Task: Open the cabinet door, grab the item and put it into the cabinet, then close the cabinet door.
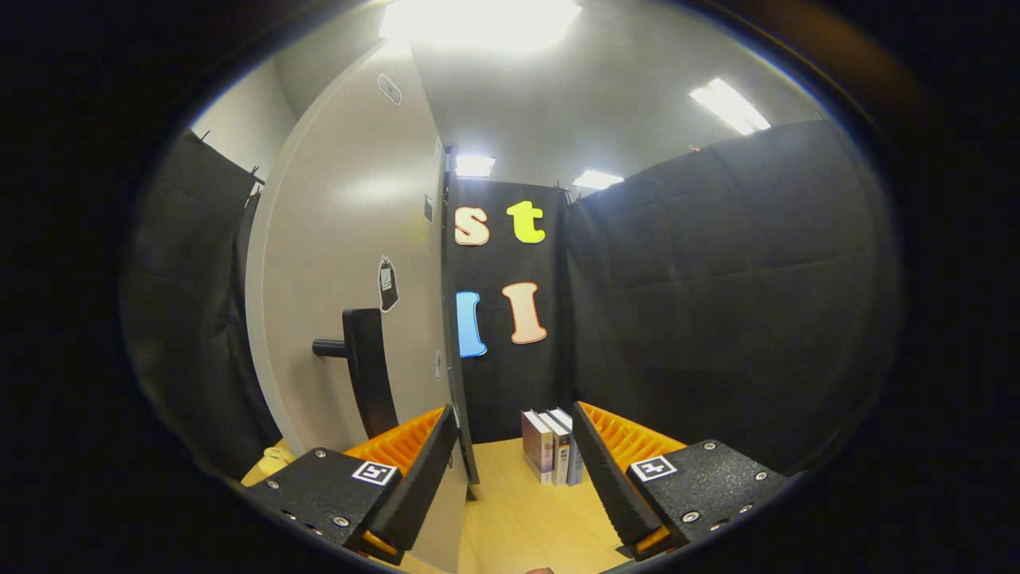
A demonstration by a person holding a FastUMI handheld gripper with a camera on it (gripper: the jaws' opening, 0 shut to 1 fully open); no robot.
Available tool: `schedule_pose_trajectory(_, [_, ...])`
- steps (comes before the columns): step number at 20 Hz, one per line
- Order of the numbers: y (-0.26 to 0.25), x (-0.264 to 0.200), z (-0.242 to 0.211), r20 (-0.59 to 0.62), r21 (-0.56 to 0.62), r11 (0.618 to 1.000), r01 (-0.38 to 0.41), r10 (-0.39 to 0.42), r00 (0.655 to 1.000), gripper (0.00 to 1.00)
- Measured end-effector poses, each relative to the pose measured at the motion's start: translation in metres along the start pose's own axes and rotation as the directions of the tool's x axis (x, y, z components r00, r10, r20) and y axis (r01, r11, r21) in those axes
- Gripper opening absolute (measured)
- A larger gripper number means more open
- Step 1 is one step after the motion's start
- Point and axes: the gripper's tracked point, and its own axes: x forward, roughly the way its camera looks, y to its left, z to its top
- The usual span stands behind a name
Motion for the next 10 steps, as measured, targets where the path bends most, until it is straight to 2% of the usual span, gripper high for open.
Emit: schedule_pose_trajectory(10, [0.058, 0.014, -0.006, 0.000, 0.061, 0.986, -0.155, 0.155, 0.988, 0.91])
